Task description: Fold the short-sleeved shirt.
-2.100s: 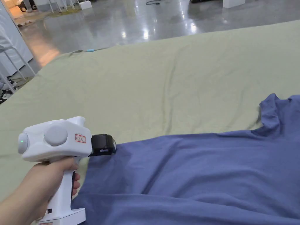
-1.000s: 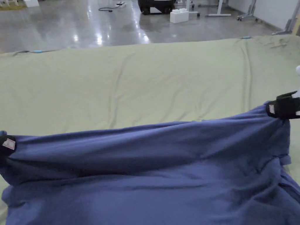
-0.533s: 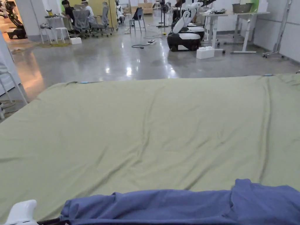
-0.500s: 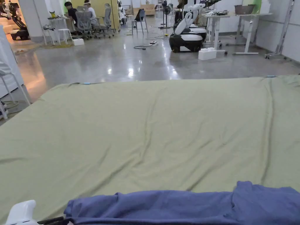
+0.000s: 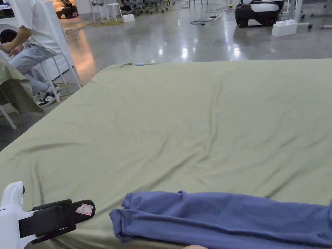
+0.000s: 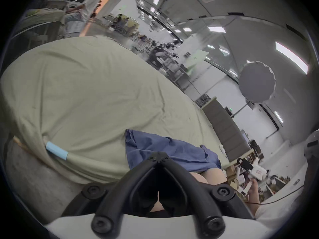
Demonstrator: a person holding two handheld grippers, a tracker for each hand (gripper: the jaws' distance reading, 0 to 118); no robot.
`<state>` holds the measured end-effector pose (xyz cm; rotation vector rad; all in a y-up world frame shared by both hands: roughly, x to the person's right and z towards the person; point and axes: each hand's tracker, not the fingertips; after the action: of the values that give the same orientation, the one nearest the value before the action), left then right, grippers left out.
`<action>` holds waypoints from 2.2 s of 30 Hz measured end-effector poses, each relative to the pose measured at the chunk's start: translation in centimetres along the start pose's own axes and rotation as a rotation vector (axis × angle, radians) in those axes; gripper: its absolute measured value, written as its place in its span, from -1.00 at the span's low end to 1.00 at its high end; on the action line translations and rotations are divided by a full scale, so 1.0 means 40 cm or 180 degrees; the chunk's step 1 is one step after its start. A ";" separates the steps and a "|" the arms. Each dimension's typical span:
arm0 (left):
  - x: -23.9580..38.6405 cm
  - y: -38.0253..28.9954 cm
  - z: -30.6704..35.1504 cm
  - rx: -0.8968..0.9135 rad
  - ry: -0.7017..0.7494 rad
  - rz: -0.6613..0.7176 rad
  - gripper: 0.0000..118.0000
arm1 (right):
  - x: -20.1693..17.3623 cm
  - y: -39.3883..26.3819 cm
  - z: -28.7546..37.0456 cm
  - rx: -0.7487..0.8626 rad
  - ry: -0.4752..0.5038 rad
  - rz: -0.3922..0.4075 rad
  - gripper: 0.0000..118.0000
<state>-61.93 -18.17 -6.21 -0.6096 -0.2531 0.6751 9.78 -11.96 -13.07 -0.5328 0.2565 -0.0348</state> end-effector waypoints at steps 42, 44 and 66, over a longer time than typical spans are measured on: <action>0.303 0.283 -0.374 -0.1697 0.0671 0.0124 -0.89 | -0.143 0.046 -0.121 -0.0021 0.0680 -0.0010 -0.96; 0.390 0.253 -0.451 -0.1803 0.0742 -0.0195 -0.89 | -0.136 0.043 -0.114 -0.0003 0.0730 -0.0011 -0.96; 0.510 -0.038 -0.799 -0.2333 0.1171 -0.1086 -0.91 | -0.011 -0.050 -0.066 -0.0075 0.0800 -0.0351 -0.96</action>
<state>-32.64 -20.03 -30.26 -1.3389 -0.2497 0.1108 8.75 -14.95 -14.14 -0.5658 0.4731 -0.2069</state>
